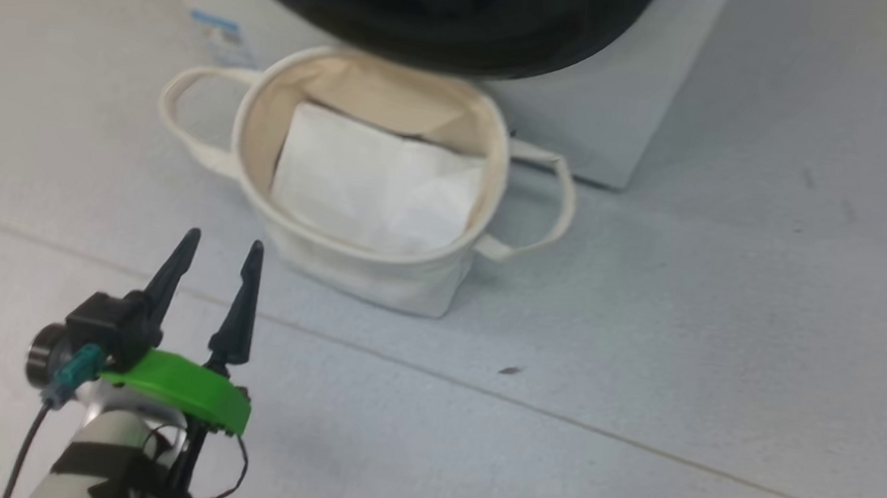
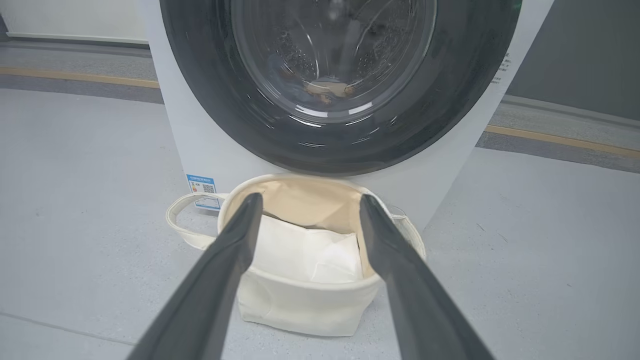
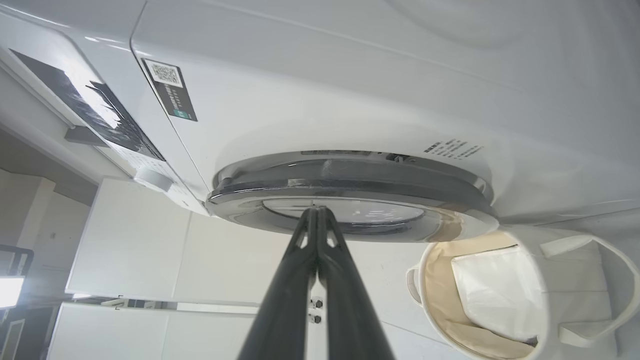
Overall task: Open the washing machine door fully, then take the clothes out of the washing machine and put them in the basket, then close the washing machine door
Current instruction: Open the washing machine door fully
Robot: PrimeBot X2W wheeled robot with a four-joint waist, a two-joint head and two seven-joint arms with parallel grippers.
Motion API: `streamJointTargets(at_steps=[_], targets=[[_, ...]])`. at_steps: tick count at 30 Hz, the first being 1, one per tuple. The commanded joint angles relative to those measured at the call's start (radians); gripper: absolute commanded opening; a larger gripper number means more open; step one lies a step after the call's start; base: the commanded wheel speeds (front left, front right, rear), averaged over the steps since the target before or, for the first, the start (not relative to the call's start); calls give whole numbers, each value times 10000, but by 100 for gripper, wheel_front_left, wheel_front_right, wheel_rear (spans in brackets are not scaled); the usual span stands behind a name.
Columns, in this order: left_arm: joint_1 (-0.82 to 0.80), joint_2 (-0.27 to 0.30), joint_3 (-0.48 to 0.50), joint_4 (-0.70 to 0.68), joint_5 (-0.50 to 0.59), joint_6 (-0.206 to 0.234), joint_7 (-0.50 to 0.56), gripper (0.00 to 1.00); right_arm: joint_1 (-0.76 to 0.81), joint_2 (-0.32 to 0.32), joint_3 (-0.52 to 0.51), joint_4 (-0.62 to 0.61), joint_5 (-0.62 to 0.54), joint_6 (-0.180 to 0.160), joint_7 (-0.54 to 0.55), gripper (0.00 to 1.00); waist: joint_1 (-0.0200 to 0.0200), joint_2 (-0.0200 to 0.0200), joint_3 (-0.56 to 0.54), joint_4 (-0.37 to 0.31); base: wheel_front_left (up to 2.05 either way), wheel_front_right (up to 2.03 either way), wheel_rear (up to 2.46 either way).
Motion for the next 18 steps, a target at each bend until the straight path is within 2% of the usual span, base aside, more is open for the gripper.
streamJointTargets(at_steps=[1, 10, 18], targets=[[-478, 94, 389, -226, 168, -103, -120, 100, -757, -86, 175, -53, -58, 4, 176, 0, -1, 0, 514, 518, 0, 0, 0], [-897, -428, 530, -215, 603, -499, -120, 100, -2952, 162, 634, 1527, -736, 4, -192, 0, -1, 0, 1554, 1092, 0, 0, 0], [-1331, -871, 670, -379, 1038, -731, -120, 100, -3845, 398, 872, 1970, -1128, 4, -739, 0, -1, 0, 2225, 1474, 0, 0, 0]])
